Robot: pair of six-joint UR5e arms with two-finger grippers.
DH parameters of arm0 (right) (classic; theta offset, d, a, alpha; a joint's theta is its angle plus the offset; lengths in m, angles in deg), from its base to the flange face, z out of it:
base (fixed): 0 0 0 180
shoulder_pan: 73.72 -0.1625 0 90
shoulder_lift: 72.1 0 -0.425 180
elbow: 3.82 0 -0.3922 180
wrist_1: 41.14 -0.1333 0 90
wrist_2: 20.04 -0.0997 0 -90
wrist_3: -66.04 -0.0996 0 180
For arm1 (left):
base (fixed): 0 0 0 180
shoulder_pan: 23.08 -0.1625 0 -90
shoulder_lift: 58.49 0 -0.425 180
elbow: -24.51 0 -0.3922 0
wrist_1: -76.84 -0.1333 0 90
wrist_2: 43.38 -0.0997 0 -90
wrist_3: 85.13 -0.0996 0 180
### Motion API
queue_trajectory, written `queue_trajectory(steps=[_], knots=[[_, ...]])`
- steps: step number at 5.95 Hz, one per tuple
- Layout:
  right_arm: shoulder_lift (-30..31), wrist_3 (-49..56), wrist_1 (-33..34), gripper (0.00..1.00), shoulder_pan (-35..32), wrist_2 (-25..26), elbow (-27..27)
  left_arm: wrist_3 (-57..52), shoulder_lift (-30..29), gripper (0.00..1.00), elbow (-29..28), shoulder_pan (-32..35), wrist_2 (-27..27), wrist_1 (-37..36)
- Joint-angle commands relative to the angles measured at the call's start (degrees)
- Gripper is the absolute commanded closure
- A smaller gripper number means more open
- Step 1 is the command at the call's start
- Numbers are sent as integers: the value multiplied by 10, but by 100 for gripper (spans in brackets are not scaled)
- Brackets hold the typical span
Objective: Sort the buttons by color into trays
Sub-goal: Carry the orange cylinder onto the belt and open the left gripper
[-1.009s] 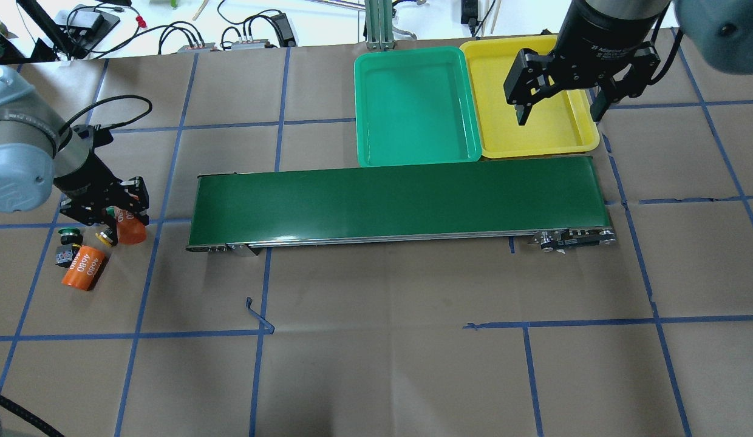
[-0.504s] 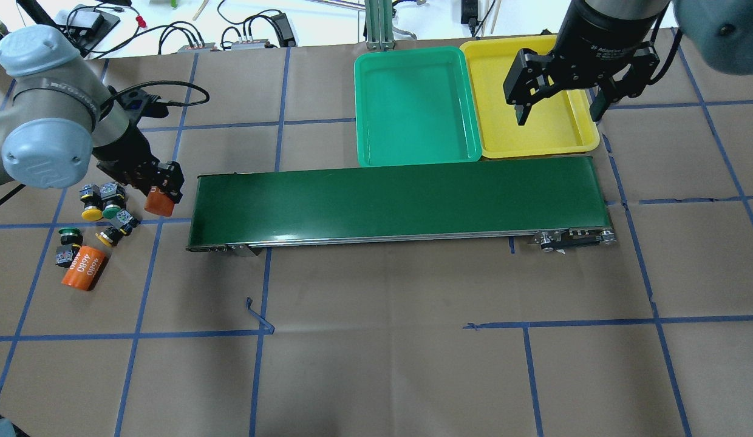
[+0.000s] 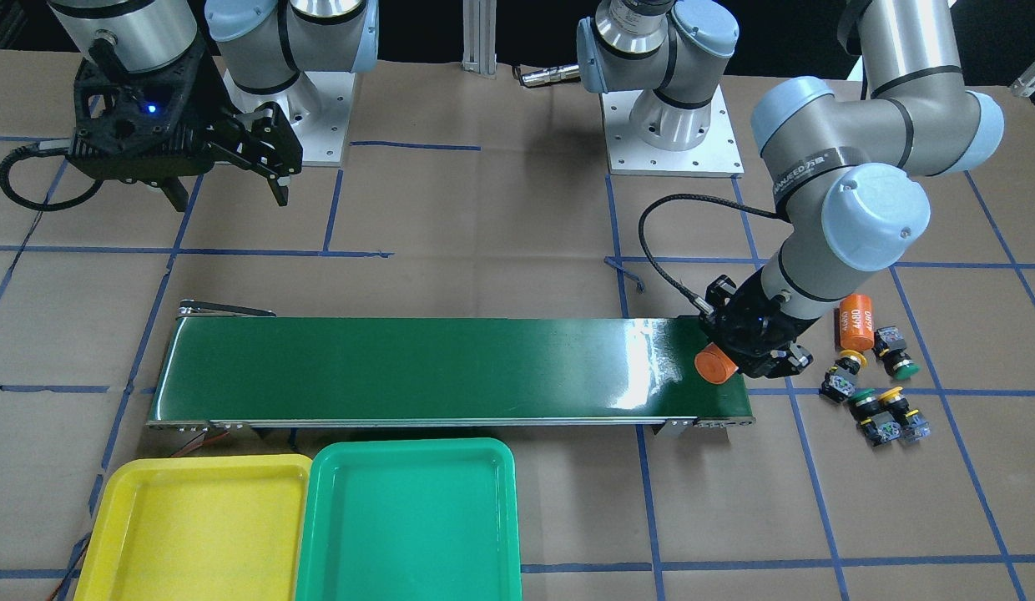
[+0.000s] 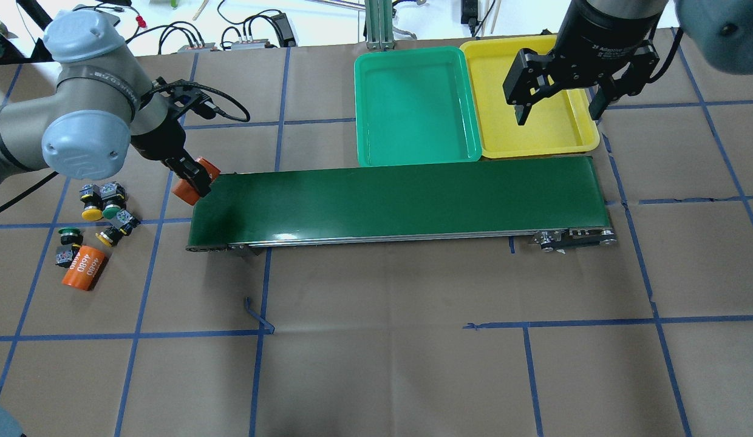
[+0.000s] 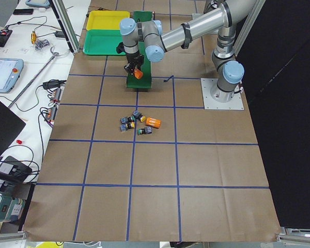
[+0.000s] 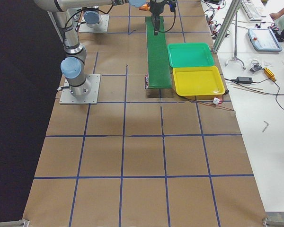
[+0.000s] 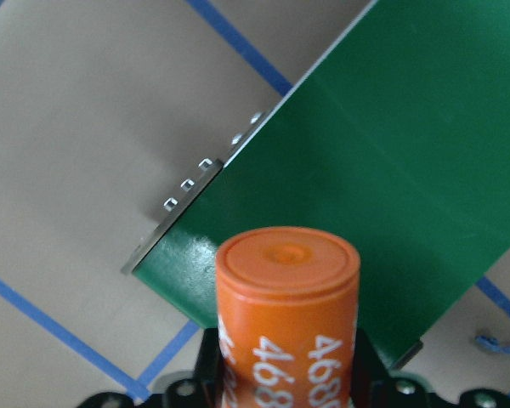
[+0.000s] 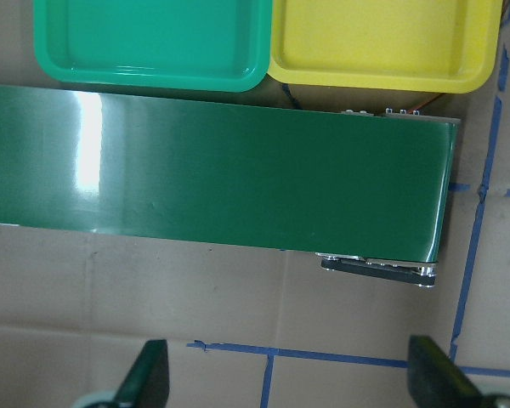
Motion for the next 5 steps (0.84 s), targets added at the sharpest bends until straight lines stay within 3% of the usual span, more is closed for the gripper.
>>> queue_trajectory(steps=[1,2,4,5], knots=[[2,154,0,0,-2,-1,12,-241,-7,100,6,17,-5,-1],[10,289,0,0,-4,0,33,-288,-17,100,10,39,-10,1],[7,528,6,0,-6,0,70,-305,-42,100,1,80,-74,-10],[0,626,60,0,-12,-2,84,-309,-43,99,-2,79,-73,-21]])
